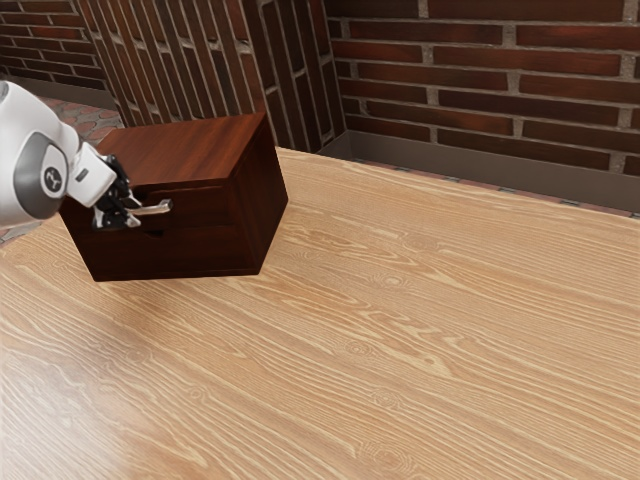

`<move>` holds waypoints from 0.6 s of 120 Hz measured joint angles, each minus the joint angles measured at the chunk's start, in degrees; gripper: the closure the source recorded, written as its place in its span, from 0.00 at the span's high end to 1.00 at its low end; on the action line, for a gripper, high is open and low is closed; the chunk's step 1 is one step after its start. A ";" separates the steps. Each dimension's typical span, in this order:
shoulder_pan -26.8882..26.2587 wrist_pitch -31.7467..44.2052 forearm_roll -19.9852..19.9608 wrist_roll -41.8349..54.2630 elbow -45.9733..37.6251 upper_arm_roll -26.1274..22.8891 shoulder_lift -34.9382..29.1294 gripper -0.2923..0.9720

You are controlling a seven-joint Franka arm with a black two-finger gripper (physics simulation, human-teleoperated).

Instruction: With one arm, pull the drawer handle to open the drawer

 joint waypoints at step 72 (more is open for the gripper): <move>-0.09 -2.34 -0.51 0.16 -0.86 0.03 -1.48 0.26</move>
